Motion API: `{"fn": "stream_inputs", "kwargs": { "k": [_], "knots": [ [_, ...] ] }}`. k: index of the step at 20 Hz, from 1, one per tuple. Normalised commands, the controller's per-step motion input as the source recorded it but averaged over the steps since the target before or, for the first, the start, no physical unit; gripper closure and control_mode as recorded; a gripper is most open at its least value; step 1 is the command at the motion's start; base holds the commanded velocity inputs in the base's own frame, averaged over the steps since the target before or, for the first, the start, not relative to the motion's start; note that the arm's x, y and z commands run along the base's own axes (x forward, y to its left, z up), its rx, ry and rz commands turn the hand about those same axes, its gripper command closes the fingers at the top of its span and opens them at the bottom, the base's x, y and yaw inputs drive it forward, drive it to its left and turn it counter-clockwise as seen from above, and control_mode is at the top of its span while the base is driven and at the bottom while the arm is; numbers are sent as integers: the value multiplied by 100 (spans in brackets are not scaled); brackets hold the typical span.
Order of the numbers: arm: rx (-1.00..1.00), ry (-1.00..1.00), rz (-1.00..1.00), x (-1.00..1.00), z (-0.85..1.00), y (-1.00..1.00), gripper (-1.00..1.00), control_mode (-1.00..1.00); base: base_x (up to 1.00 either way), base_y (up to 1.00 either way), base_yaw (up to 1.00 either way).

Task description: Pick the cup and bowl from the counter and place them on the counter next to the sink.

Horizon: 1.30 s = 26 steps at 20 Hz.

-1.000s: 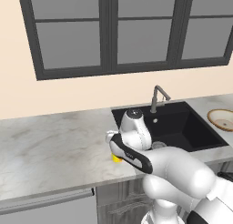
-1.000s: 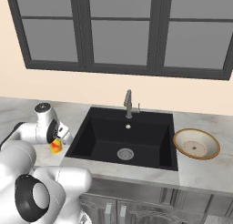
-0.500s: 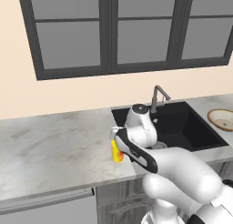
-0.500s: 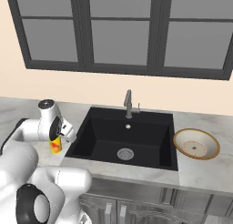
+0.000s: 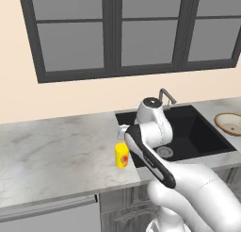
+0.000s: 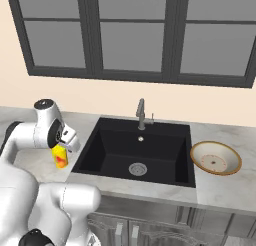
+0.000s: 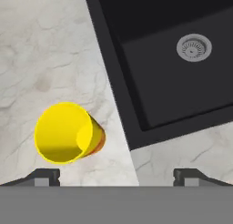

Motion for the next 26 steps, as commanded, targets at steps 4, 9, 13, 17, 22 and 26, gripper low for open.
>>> {"fn": "stream_inputs", "kwargs": {
  "k": [4, 9, 13, 17, 22, 26],
  "knots": [
    [0, 0, 0, -85, 41, 0, -100, -100, 0, 0, 0],
    [0, 0, 0, -66, 7, -8, -100, -100, 0, 0, 0],
    [0, 0, 7, -21, 0, -55, -100, -100, 0, 0, 0],
    [0, 0, 14, -24, 0, -41, -100, -100, 0, 0, 0],
    [0, 0, 19, -38, 2, -24, -100, -100, 0, 0, 0],
    [0, 0, 19, -47, 0, -22, -100, -100, 0, 0, 0]
  ]
}}
